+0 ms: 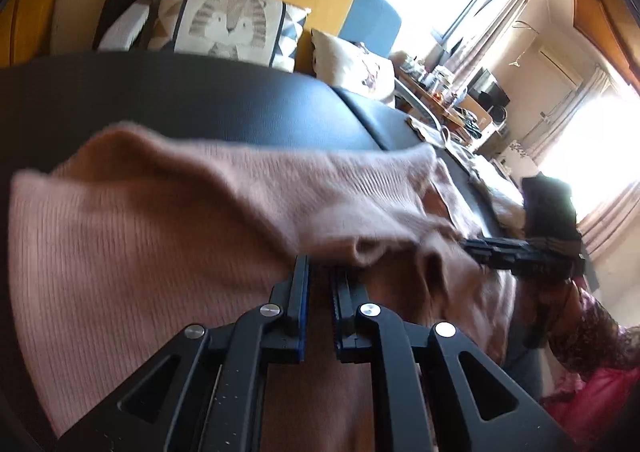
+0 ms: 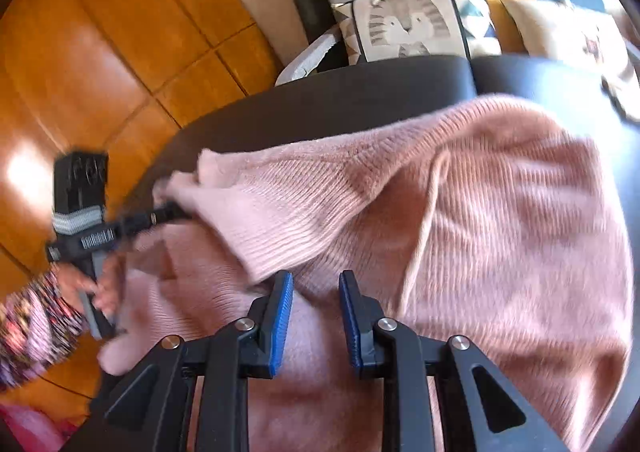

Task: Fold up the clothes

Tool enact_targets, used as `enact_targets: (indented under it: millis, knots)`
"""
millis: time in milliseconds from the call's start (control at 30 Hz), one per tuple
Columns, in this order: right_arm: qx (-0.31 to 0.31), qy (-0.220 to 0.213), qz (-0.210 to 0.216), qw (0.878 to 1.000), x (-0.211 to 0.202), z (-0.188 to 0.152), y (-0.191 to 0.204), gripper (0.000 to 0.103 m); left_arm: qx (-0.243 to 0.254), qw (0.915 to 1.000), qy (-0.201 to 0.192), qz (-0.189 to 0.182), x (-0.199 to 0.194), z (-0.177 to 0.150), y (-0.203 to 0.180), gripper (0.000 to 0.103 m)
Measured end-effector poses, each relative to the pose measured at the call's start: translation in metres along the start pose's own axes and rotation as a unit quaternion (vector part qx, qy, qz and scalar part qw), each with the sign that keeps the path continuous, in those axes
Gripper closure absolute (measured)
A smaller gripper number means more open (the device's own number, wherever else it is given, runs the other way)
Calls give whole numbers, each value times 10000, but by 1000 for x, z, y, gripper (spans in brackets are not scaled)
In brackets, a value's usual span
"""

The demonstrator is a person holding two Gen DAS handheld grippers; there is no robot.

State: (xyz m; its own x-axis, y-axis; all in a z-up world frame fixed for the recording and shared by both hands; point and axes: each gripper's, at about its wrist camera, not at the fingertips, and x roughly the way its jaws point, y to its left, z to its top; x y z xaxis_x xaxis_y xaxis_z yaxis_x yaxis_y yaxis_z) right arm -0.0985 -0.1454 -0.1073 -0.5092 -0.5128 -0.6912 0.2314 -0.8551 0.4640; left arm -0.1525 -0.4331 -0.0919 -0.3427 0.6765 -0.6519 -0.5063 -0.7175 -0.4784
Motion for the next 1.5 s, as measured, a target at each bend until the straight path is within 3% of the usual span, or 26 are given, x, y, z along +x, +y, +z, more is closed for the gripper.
enact_targets:
  millis: [200, 333, 433, 500, 633, 700, 833, 900, 1000, 1100, 1200, 1367, 1500]
  knots:
    - [-172, 398, 302, 9986, 5, -13, 11, 77, -448, 9989, -31, -166, -15, -23, 8, 93]
    - [-672, 539, 1047, 9908, -2, -15, 32, 88, -372, 9967, 48, -721, -27, -30, -1, 93]
    - [-1643, 963, 858, 9779, -3, -31, 58, 88, 44, 9973, 265, -682, -32, -33, -13, 93]
    - [-1848, 1004, 713, 9750, -5, -36, 62, 88, 32, 9972, 142, -739, -41, -27, -15, 93]
    - [-803, 258, 1241, 9887, -24, -9, 37, 80, -264, 9949, -635, -732, -62, 2, -8, 93]
    - [-247, -135, 1209, 9923, -27, 9, 22, 79, -477, 9917, -1027, -601, -65, 22, -3, 93]
    - [570, -394, 798, 9944, -5, 41, 5, 77, -603, 9920, -1079, -240, -30, 59, -7, 93]
    - [385, -310, 598, 9970, 15, 55, 11, 77, -312, 9959, -841, -121, -4, 73, -20, 93]
    - [-292, -58, 125, 9995, 40, 61, 31, 77, 410, 9988, -146, 229, 32, 67, -41, 93]
    - [-1190, 355, -530, 9908, 58, 53, 49, 78, 1138, 9899, 501, 676, 57, 40, -55, 93]
    - [-1623, 314, -842, 9826, 54, 38, 51, 80, 1719, 9805, 312, 897, 51, 10, -62, 93]
    - [-1403, -98, -953, 9855, 50, 28, 37, 81, 1267, 9893, 69, 724, 42, 1, -48, 93]
    - [-1437, -9, -1117, 9833, 53, 35, 48, 81, 1013, 9902, -275, 922, 30, 13, -53, 93]
